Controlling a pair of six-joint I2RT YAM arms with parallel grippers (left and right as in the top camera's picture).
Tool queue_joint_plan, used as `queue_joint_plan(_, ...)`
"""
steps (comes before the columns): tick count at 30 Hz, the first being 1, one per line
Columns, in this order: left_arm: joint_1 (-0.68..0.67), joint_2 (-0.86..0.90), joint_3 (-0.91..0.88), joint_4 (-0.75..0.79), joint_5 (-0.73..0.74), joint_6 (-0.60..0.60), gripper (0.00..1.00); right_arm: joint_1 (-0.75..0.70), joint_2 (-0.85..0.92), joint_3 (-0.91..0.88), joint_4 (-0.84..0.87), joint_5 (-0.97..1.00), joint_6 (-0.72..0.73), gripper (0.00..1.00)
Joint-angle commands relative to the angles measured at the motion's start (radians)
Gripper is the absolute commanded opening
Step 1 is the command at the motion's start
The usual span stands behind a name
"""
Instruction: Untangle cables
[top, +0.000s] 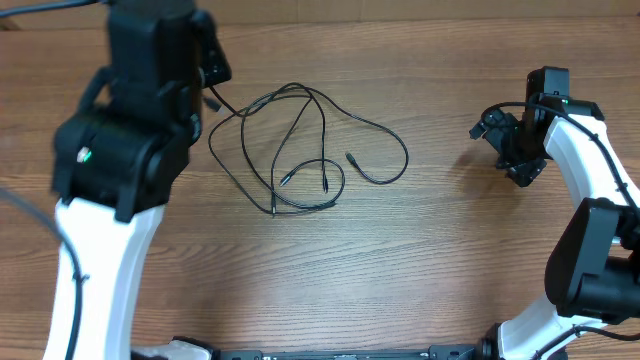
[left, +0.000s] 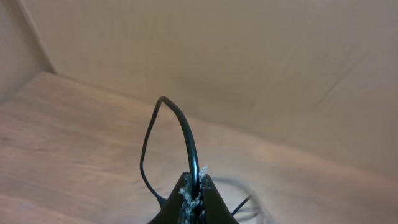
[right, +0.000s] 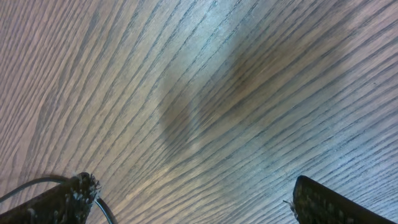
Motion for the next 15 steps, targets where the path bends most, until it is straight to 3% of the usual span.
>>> queue_joint_plan(1, -0.002, 0.069, 0.012, -0.014, -0.057, 0.132, 0.04, -0.001, -0.008, -0.003, 0.003, 0.013, 0.003, 1.00)
queue_joint_plan(9, -0.002, 0.000, 0.023, 0.145, -0.327, 0.109, 0.04, -0.001, -0.008, -0.003, 0.003, 0.013, 0.003, 1.00)
queue_joint_plan(15, -0.002, -0.166, 0.023, 0.325, -0.328, 0.066, 0.04, -0.001, -0.008, -0.003, 0.003, 0.013, 0.003, 1.00)
